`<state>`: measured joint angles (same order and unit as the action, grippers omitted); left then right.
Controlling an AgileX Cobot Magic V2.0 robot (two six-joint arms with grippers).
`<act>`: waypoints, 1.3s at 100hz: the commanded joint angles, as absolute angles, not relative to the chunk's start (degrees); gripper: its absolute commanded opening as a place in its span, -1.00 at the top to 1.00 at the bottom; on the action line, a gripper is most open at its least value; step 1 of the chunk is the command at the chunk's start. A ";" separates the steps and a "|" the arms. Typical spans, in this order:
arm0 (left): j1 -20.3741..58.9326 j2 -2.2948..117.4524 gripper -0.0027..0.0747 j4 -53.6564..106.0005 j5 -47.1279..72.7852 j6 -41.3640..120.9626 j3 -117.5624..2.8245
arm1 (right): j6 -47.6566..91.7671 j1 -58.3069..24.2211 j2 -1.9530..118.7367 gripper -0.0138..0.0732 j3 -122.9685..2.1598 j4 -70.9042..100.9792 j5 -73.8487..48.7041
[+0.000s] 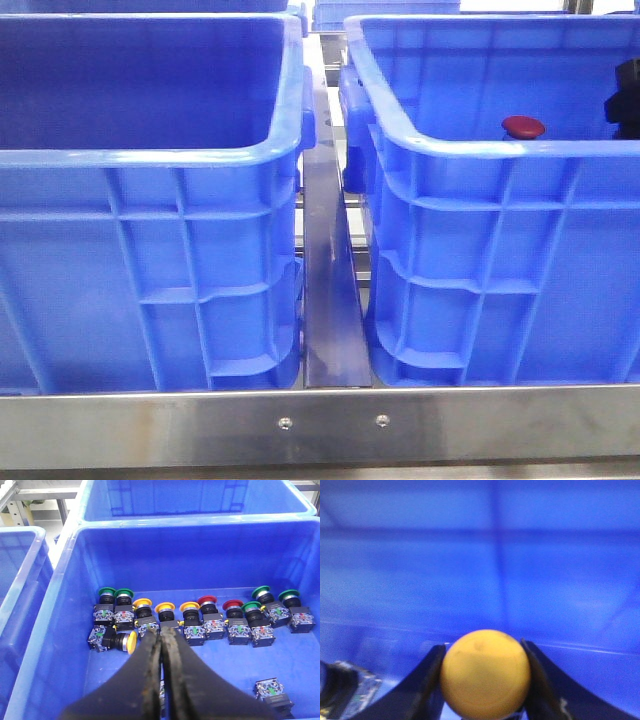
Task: Pick red and yellow buttons and place in box
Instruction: 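Carry the yellow button into the crate beside the red one and release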
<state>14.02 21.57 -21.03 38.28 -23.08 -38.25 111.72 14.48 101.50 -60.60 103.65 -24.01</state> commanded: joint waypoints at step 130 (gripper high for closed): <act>13.96 21.98 0.98 -21.67 33.99 -23.65 -39.68 | 112.96 14.79 92.19 -0.65 -59.71 109.95 -23.38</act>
<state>14.02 21.57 -21.03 38.28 -23.08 -38.25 113.11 14.48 98.38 -59.67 103.65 -23.48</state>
